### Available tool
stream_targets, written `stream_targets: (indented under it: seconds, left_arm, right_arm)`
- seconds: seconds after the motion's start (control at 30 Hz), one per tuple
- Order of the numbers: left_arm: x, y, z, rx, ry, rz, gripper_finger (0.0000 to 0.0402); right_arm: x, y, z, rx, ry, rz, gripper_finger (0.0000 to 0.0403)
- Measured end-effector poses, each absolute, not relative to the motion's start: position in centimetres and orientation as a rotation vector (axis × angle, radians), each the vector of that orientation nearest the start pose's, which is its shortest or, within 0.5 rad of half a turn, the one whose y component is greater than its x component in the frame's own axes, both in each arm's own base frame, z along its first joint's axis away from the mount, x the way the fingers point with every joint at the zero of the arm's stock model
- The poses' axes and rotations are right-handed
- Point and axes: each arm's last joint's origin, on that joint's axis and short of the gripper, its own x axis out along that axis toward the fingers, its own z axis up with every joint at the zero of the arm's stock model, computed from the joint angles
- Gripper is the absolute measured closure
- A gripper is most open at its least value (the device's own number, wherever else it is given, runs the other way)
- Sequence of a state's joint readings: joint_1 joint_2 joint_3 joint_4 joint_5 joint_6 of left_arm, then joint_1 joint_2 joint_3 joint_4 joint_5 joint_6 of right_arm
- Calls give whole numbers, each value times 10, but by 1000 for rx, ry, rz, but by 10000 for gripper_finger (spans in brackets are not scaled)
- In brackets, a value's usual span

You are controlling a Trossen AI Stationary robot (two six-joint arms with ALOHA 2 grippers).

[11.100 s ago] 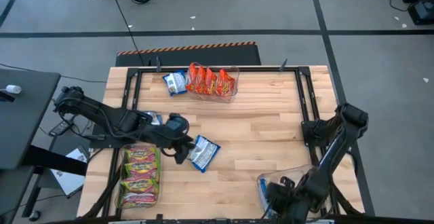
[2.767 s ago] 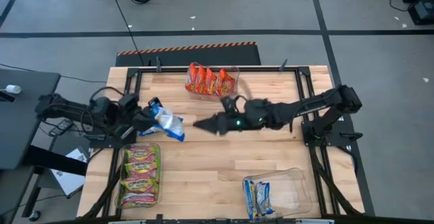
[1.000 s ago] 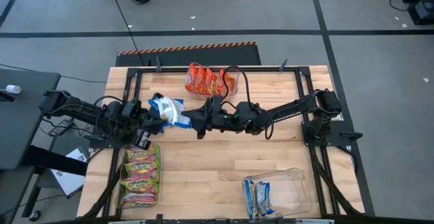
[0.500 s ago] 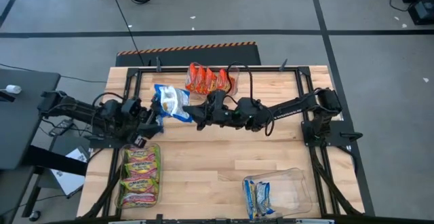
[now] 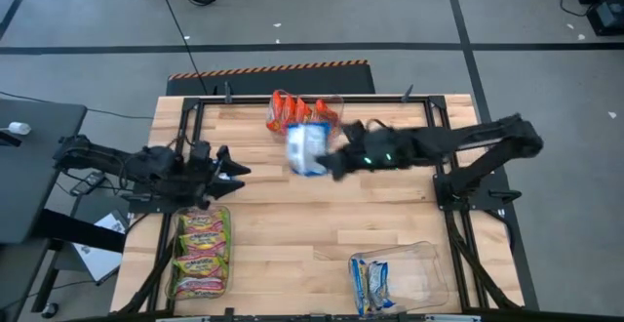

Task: Sort Maruchan noodles
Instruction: Put the blue noodle pack into the bottom right transparent bin

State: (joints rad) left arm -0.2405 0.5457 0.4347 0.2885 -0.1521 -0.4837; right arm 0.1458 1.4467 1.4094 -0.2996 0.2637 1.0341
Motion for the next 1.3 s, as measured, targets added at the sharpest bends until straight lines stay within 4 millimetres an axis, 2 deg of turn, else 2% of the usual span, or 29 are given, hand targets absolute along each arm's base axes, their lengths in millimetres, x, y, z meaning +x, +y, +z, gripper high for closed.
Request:
stream_targets:
  seconds: [0.1, 0.2, 0.33, 0.43, 0.53, 0.63, 0.73, 0.83, 1.07, 1.3]
  left_arm:
    - [139, -28, 282, -509, -88, -53, 182]
    - [143, -27, 277, -500, -52, -5, 184]
    - [147, -28, 273, -496, -20, 8, 184]
    - [150, -29, 267, -566, 28, 21, 184]
    - [151, -29, 258, -654, 118, 56, 185]
    - [151, -29, 247, -728, 219, 104, 185]
    - [149, -29, 239, -784, 287, 147, 185]
    - [148, -29, 236, -810, 312, 165, 185]
    - [148, -28, 238, -809, 280, 195, 185]
    - [149, -28, 240, -817, 255, 184, 185]
  right_arm:
    - [293, 60, 375, 875, 436, -374, 382]
    - [268, 91, 358, 858, 666, -423, 383]
    - [240, 139, 337, 931, 969, -427, 383]
    - [221, 176, 324, 1016, 1163, -430, 383]
    - [202, 209, 318, 1080, 1309, -446, 383]
    - [186, 233, 317, 1079, 1410, -497, 383]
    - [173, 245, 316, 1036, 1465, -572, 382]
    - [165, 248, 315, 998, 1471, -636, 382]
    - [152, 237, 319, 931, 1446, -750, 382]
    - [143, 247, 317, 934, 1579, -724, 382]
